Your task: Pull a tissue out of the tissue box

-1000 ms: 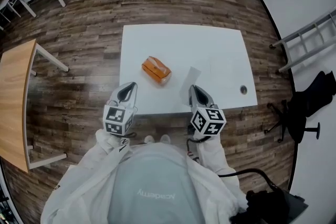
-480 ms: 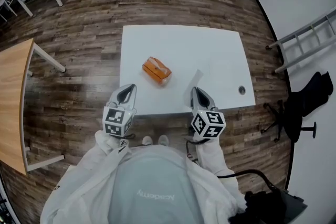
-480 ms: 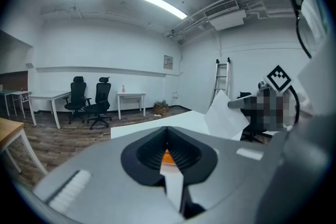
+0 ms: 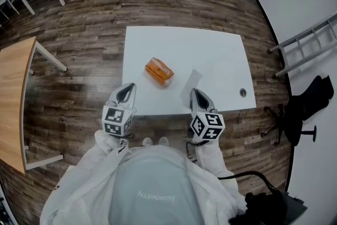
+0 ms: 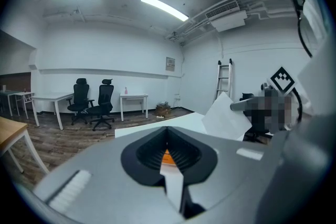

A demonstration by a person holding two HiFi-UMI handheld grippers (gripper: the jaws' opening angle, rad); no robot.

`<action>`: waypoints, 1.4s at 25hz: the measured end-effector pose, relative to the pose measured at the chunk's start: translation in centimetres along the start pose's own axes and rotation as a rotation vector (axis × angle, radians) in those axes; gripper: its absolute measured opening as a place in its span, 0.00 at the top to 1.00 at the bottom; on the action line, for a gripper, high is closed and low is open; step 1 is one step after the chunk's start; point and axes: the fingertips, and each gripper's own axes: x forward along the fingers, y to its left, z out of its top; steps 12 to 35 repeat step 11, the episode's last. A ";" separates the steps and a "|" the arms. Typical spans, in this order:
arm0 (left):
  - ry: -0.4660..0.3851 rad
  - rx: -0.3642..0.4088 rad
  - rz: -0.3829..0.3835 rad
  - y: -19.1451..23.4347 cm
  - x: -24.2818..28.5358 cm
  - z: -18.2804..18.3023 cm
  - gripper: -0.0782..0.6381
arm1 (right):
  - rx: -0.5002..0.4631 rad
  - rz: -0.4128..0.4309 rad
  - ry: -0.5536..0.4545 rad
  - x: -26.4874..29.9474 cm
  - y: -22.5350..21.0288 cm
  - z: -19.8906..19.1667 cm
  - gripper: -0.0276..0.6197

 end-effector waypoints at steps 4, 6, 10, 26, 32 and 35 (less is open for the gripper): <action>-0.003 -0.001 0.012 -0.1 -0.3 0.0 0.89 | -0.005 0.012 0.001 -0.1 0.1 0.0 0.96; -0.004 -0.001 0.018 0.0 -0.3 0.1 0.89 | -0.006 0.016 0.002 0.0 0.1 0.0 0.96; -0.003 -0.002 0.026 -0.1 -0.3 -0.1 0.89 | -0.006 0.023 0.005 0.0 0.0 -0.2 0.96; -0.002 -0.002 0.028 -0.2 -0.3 -0.1 0.89 | -0.006 0.024 0.007 0.0 -0.1 -0.3 0.96; -0.002 -0.002 0.028 -0.2 -0.3 -0.1 0.89 | -0.006 0.024 0.007 0.0 -0.1 -0.3 0.96; -0.002 -0.002 0.028 -0.2 -0.3 -0.1 0.89 | -0.006 0.024 0.007 0.0 -0.1 -0.3 0.96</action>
